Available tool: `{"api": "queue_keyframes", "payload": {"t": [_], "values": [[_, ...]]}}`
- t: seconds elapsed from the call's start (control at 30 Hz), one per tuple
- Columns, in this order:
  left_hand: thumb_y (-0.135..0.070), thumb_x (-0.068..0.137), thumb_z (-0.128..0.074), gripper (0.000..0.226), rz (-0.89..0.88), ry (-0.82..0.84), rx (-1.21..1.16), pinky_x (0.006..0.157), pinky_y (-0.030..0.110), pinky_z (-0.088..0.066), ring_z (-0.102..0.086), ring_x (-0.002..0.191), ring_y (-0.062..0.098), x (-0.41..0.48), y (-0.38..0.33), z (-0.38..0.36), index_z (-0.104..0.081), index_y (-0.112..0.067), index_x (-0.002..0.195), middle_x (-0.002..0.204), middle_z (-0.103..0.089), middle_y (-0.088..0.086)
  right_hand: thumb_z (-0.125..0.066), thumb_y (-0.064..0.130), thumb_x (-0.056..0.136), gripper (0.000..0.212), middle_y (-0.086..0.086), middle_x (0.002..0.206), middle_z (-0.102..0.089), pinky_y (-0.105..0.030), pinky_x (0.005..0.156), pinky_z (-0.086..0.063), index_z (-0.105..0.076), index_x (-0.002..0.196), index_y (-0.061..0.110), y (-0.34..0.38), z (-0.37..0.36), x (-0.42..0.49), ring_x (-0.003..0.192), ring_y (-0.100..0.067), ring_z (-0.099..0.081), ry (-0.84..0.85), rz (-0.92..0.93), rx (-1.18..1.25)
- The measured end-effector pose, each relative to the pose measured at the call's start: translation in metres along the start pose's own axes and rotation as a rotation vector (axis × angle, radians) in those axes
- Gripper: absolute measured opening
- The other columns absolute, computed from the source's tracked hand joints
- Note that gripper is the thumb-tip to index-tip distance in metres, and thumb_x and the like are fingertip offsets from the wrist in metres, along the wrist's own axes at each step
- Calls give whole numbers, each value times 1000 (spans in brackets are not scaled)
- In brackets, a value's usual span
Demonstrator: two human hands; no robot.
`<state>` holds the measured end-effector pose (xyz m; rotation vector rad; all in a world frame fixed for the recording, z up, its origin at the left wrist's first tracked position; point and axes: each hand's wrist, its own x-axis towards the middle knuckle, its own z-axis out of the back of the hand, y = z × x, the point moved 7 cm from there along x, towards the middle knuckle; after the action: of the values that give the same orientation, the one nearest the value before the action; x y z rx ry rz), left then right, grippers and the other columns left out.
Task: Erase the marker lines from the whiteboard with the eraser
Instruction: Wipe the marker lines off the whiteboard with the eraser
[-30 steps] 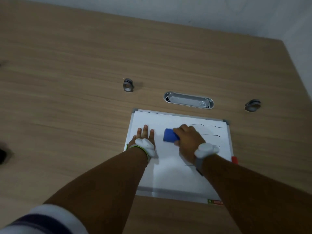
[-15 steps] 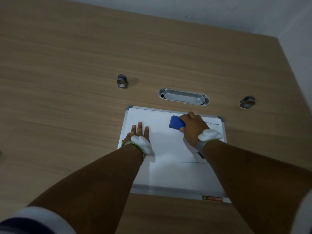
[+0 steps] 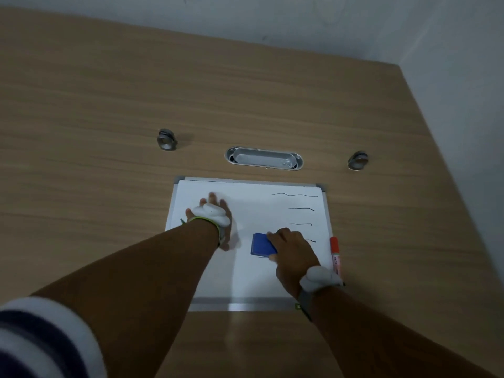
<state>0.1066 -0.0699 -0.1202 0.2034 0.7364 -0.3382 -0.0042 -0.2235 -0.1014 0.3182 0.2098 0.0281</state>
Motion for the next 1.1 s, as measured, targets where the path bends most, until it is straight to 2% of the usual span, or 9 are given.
{"api": "queue_keyframes", "payload": {"t": [0.07, 0.17, 0.33, 0.47, 0.6, 0.7, 0.87, 1.0, 1.1], "values": [[-61, 65, -71, 127, -55, 31, 25, 112, 63, -18, 4, 142, 47, 1, -21, -5, 16, -21, 148, 156, 21, 20, -58, 13, 88, 49, -6, 126, -52, -39, 92, -45, -41, 134, 16, -1, 1, 1, 107, -26, -49, 9, -5, 2], [-62, 60, -74, 136, -37, 80, 60, 110, 67, -17, 17, 139, 50, 6, -32, -22, 30, -29, 141, 151, 34, 18, -60, 15, 88, 48, -6, 124, -52, -41, 91, -47, -41, 132, 18, 0, 0, -3, 105, -25, -50, 35, 37, -8], [-61, 62, -72, 132, -21, 73, -7, 106, 72, -12, 20, 140, 47, 8, -35, -31, 30, -31, 141, 151, 36, 15, -61, 19, 89, 46, -6, 121, -53, -41, 88, -45, -45, 132, 19, -23, 16, 13, 102, -27, -50, 80, 123, -43], [-62, 63, -71, 130, 1, 60, -7, 105, 72, -10, 20, 140, 47, 8, -37, -31, 28, -31, 141, 151, 35, 16, -60, 22, 89, 43, -11, 123, -51, -46, 91, -45, -47, 130, 16, -54, 45, 71, 107, -32, -49, 76, 50, -98], [-59, 65, -71, 129, 12, 57, -3, 105, 71, -12, 19, 140, 47, 9, -37, -31, 28, -32, 141, 152, 35, 15, -60, 17, 89, 40, -17, 126, -48, -45, 92, -44, -48, 127, 12, -67, 53, 105, 110, -37, -46, 57, -37, -65], [-60, 66, -70, 126, 16, 72, 15, 105, 71, -12, 19, 140, 47, 8, -36, -31, 28, -31, 142, 152, 35, 16, -58, 16, 89, 41, -14, 125, -50, -46, 92, -45, -47, 128, 12, -59, 46, 89, 107, -35, -48, 38, -54, -45], [-59, 68, -69, 125, 15, 83, 31, 106, 69, -14, 18, 140, 46, 4, -36, -28, 27, -30, 142, 152, 34, 17, -62, 12, 87, 50, -6, 125, -54, -36, 96, -45, -43, 134, 15, -38, 27, 16, 110, -23, -50, -45, 39, 6], [-65, 70, -62, 120, 4, 77, 111, 107, 68, -15, 14, 141, 48, 4, -37, -28, 26, -28, 144, 154, 29, 20, -71, 6, 80, 52, -11, 118, -62, -42, 90, -52, -52, 128, 10, -35, 19, -19, 104, -28, -59, -50, 149, -36], [-68, 70, -58, 118, 15, 67, 135, 107, 68, -15, 13, 141, 48, 5, -38, -27, 24, -29, 144, 154, 27, 20, -62, 13, 87, 49, -9, 124, -56, -42, 94, -47, -46, 133, 13, -52, 25, 1, 109, -27, -53, 9, 145, -59]]}}
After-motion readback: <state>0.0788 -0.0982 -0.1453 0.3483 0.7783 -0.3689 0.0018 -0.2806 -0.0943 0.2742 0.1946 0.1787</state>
